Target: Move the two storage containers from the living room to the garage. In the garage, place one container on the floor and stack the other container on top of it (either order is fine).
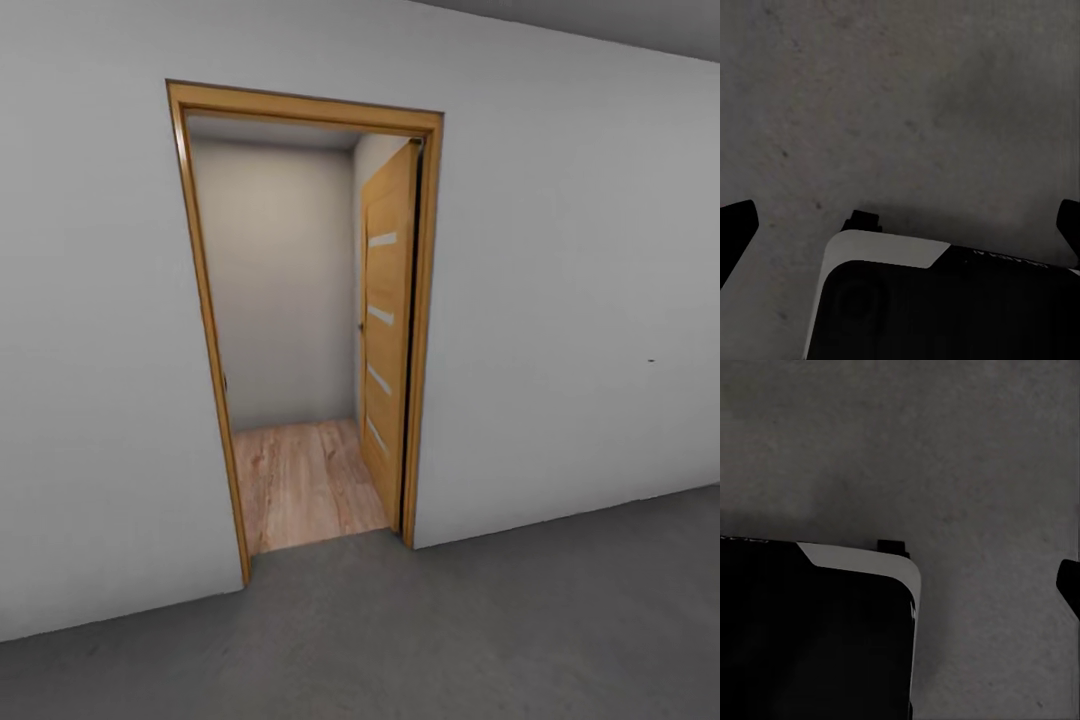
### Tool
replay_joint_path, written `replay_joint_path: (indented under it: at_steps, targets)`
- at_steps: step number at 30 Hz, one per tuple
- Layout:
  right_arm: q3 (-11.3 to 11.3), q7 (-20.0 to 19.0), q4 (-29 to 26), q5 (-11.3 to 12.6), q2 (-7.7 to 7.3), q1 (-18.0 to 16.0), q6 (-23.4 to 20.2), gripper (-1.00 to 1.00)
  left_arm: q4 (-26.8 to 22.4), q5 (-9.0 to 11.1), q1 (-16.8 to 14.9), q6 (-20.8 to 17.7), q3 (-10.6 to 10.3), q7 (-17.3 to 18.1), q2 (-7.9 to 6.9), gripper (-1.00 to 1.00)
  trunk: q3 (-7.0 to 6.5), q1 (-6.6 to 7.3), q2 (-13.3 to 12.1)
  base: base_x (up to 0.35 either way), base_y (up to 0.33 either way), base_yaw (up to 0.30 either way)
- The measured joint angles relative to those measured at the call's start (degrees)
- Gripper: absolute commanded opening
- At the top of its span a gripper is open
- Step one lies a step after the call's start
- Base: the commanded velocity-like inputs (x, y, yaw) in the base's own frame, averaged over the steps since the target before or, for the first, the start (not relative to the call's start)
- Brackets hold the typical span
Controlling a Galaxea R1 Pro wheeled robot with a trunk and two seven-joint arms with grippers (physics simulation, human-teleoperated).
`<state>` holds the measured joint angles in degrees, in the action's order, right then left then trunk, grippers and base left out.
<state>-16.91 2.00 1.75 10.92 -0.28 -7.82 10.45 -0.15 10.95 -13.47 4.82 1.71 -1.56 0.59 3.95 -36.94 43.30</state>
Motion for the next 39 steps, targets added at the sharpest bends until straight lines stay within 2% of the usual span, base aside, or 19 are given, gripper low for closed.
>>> replay_joint_path:
  at_steps: [17,31,39]
  targets:
    - [0.00,0.00,0.00,0.07,0.01,0.00,0.01,1.00,0.01,-0.01,-0.01,0.00,0.00,0.00,0.00,1.00,0.00,0.00,0.00,0.313,-0.093,0.033]
    - [0.00,-0.01,0.00,0.07,0.00,-0.01,0.00,1.00,0.00,0.01,0.00,-0.08,0.00,-0.01,-0.09,1.00,0.00,0.00,0.00,0.317,-0.021,0.248]
    - [0.00,-0.01,0.00,0.04,-0.03,0.02,0.02,1.00,0.02,-0.01,-0.01,-0.08,0.00,-0.01,-0.08,1.00,0.00,0.00,0.00,0.321,0.000,0.061]
